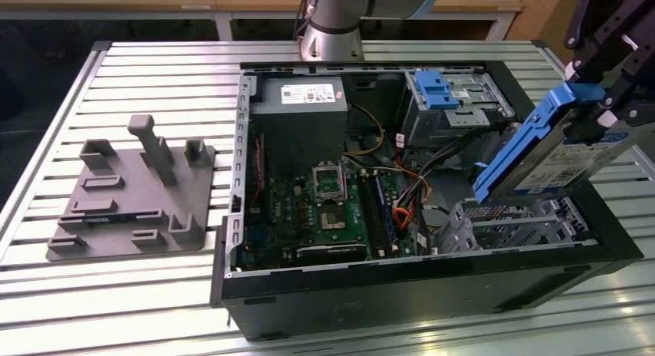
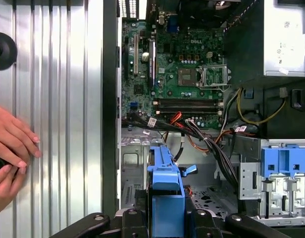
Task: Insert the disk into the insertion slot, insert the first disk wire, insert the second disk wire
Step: 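Insert the disk into the insertion slot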
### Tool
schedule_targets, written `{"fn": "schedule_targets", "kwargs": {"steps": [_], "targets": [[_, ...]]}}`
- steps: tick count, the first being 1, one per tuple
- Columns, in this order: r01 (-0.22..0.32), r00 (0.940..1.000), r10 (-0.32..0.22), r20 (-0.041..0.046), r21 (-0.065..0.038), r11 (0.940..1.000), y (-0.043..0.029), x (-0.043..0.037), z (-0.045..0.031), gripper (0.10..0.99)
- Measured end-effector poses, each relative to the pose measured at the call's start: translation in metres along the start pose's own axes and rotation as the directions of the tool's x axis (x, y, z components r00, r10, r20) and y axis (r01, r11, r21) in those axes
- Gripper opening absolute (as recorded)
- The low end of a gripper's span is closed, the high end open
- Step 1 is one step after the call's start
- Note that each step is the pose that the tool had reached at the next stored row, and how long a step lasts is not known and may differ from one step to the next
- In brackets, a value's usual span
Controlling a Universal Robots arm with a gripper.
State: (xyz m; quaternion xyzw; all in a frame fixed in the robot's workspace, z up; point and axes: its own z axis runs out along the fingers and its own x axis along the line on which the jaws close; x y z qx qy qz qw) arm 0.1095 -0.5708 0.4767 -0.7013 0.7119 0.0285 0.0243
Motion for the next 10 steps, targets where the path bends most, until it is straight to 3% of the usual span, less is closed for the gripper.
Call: {"fn": "schedule_targets", "kwargs": {"steps": [10], "targets": [[0.0, 1.0, 0.0, -0.0001, 0.0, 1.0, -0.0006, 0.0005, 0.0074, 0.365]]}}
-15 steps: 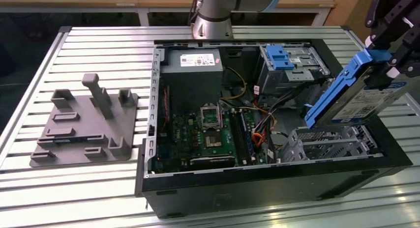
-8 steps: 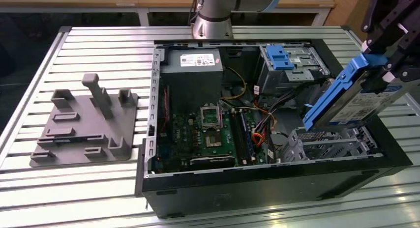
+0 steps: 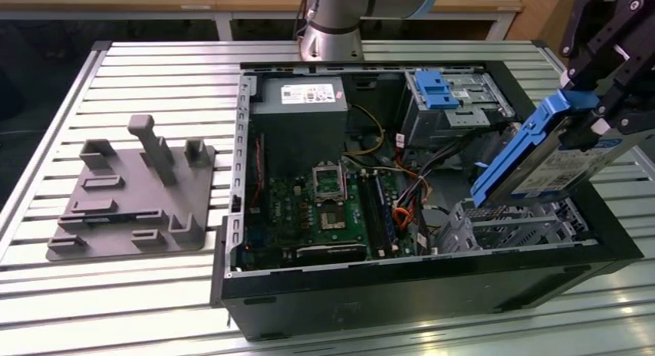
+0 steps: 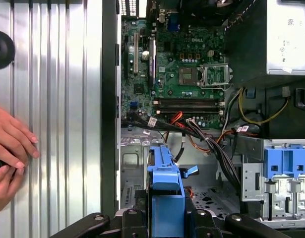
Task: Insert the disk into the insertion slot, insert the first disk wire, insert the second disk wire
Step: 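Insert the disk into the insertion slot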
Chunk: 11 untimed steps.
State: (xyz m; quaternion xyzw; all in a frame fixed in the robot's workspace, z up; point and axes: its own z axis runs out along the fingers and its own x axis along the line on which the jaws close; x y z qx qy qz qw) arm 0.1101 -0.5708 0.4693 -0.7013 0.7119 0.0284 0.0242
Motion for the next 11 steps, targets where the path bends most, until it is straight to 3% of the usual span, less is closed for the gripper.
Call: {"fn": "schedule_targets", "kwargs": {"steps": [11], "targets": [[0.0, 1.0, 0.0, 0.0, 0.0, 1.0, -0.0018, 0.0005, 0.0069, 0.365]]}}
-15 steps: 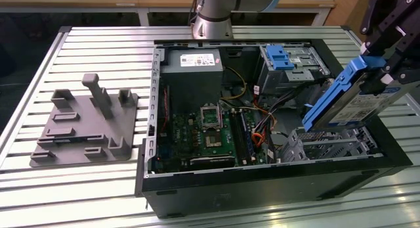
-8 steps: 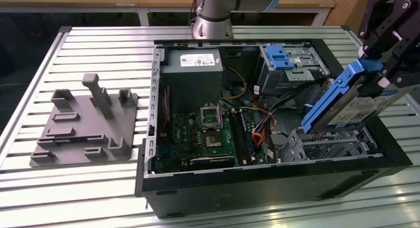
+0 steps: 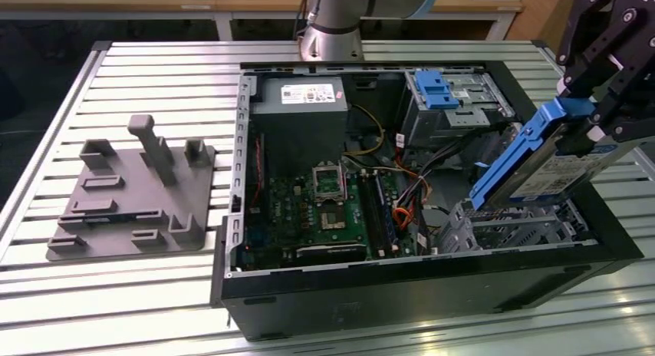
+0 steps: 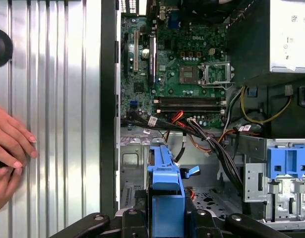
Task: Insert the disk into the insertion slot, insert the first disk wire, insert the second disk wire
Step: 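Insert the disk into the insertion slot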
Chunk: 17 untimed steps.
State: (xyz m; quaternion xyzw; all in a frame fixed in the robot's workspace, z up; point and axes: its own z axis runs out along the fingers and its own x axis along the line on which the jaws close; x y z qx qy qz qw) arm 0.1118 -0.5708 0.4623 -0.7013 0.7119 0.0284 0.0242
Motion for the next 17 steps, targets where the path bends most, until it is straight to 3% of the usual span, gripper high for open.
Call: {"fn": "schedule_targets", "kwargs": {"steps": [17], "targets": [[0.001, 1.0, -0.001, -0.0008, 0.0, 1.0, -0.0003, 0.0002, 0.0034, 0.365]]}}
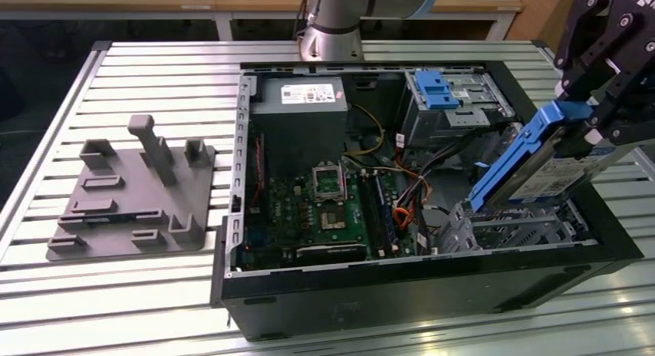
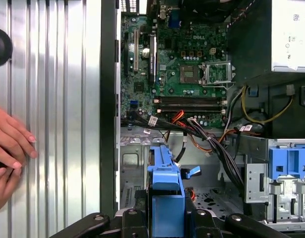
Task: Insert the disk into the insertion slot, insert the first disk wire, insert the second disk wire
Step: 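Insert the disk into the insertion slot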
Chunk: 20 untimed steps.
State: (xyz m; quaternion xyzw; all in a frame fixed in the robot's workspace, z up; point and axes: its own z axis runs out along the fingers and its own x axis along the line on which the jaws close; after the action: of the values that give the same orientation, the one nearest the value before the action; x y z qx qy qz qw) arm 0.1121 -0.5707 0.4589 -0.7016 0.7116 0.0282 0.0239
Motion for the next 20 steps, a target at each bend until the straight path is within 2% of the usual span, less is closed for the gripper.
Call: {"fn": "schedule_targets", "kwargs": {"steps": [20], "targets": [[0.0, 1.0, 0.0, 0.0, 0.0, 1.0, -0.0003, 0.0006, 0.0076, 0.365]]}}
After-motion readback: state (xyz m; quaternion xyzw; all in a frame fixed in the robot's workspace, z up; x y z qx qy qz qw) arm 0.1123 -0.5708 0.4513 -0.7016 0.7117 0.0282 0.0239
